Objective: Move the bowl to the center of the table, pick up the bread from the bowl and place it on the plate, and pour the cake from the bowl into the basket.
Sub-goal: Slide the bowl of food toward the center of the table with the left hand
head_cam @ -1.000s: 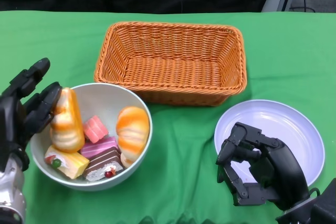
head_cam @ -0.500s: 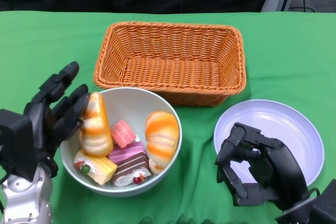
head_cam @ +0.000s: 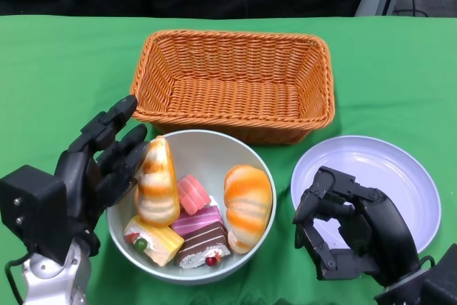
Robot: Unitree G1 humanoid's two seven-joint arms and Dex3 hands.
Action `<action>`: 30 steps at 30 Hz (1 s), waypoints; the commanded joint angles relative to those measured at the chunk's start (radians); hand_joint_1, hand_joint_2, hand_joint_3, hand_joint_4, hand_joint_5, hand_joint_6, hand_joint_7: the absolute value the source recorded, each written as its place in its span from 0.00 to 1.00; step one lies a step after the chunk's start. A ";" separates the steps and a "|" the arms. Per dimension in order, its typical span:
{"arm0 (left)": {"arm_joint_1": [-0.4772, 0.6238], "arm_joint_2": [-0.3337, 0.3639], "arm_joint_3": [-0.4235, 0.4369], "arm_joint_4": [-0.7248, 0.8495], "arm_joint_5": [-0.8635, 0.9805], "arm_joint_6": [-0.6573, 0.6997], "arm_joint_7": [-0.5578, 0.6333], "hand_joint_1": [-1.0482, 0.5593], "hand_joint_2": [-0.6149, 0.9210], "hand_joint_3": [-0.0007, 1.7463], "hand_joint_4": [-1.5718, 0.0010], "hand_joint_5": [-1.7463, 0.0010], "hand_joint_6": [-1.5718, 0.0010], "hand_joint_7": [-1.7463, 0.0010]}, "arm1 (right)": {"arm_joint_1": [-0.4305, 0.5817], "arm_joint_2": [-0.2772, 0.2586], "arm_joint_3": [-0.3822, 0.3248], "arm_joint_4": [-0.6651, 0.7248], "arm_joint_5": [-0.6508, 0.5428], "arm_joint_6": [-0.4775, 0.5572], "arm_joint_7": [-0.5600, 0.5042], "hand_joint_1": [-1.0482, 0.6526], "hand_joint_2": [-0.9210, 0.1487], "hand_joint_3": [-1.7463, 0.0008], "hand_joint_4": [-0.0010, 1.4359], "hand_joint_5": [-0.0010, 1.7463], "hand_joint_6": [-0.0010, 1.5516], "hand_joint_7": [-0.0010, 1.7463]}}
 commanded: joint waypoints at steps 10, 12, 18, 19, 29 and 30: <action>-0.037 -0.007 0.001 0.130 -0.022 -0.104 -0.092 0.25 1.00 0.19 0.74 1.00 0.75 1.00 | -0.003 -0.007 -0.005 0.004 0.003 -0.015 -0.002 0.60 0.45 0.29 0.53 0.96 0.43 0.82; -0.046 -0.006 0.005 0.148 -0.028 -0.114 -0.102 0.24 1.00 0.19 0.74 1.00 0.75 1.00 | -0.003 -0.006 -0.005 0.002 0.005 -0.011 -0.002 0.60 0.45 0.28 0.53 0.97 0.43 0.82; -0.080 0.008 0.038 0.208 -0.051 -0.162 -0.122 0.25 1.00 0.19 0.72 0.99 0.74 1.00 | -0.007 0.000 -0.007 0.008 -0.001 -0.014 -0.013 0.60 0.45 0.28 0.53 0.97 0.42 0.83; -0.086 0.011 0.045 0.216 -0.053 -0.168 -0.122 0.25 1.00 0.19 0.71 0.98 0.74 0.99 | -0.007 0.000 -0.008 0.009 -0.002 -0.015 -0.015 0.60 0.45 0.28 0.53 0.97 0.42 0.83; -0.126 0.042 0.105 0.240 -0.054 -0.253 -0.091 0.27 1.00 0.16 0.67 0.97 0.71 0.99 | -0.011 -0.001 -0.010 0.013 0.007 -0.012 -0.008 0.59 0.45 0.29 0.53 0.97 0.42 0.83; -0.128 0.044 0.111 0.242 -0.053 -0.266 -0.089 0.27 1.00 0.15 0.66 0.97 0.70 0.98 | -0.010 -0.001 -0.011 0.011 0.007 -0.008 -0.009 0.59 0.45 0.29 0.53 0.97 0.42 0.83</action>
